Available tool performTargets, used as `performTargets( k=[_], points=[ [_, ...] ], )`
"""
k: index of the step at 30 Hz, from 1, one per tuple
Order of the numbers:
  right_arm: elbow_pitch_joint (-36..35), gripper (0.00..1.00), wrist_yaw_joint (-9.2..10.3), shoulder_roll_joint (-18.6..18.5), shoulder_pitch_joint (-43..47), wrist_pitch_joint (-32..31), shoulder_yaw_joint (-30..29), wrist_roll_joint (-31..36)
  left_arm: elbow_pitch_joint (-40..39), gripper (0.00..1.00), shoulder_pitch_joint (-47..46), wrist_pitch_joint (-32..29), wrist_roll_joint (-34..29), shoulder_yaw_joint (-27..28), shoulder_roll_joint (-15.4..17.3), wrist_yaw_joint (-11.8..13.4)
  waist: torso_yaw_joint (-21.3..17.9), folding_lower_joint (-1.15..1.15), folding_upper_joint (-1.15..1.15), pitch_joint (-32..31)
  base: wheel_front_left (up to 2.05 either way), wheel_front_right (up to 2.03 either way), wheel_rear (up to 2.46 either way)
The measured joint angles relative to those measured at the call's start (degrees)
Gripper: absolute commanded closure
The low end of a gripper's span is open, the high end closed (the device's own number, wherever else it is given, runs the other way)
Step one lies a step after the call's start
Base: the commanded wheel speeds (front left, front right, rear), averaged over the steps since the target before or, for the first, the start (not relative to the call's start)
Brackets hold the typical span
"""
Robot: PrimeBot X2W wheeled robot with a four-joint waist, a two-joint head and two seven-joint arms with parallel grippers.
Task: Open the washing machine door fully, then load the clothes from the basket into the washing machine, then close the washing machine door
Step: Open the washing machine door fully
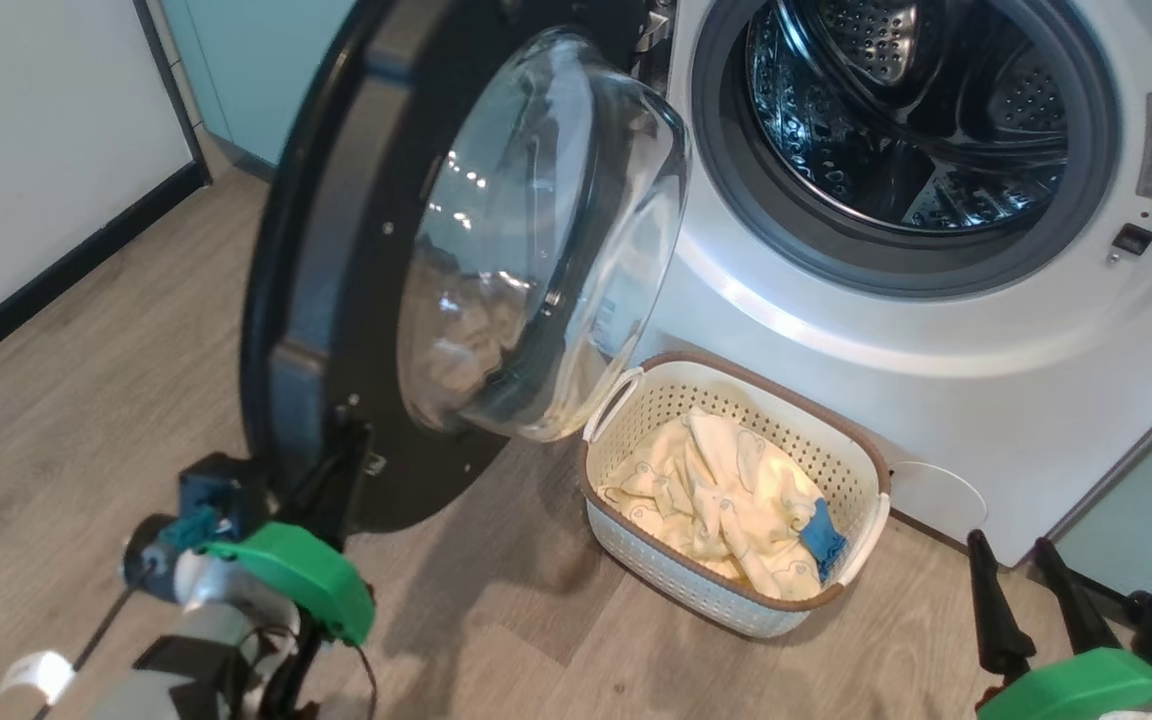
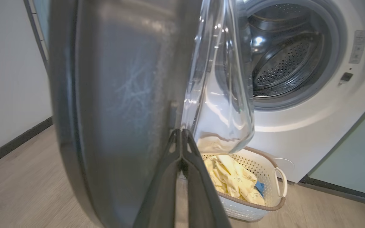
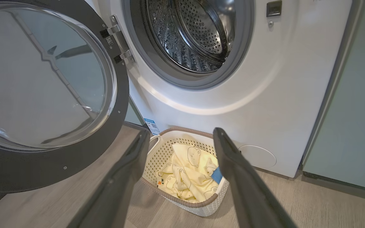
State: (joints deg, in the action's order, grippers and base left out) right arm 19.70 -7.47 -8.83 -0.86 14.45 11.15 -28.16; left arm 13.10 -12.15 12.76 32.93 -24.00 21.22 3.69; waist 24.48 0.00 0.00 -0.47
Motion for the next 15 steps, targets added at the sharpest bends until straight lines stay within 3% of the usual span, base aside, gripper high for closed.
performTargets(
  k=[15],
  points=[
    [0.11, 0.00, 0.00, -0.98, -0.15, 0.00, 1.26, -0.01, 9.43, 1.00, -3.41, 1.47, 1.37, 11.05, -0.12, -0.10, -1.75, 0.00, 0.00, 1.14, 0.00, 0.00, 0.00]
  ],
)
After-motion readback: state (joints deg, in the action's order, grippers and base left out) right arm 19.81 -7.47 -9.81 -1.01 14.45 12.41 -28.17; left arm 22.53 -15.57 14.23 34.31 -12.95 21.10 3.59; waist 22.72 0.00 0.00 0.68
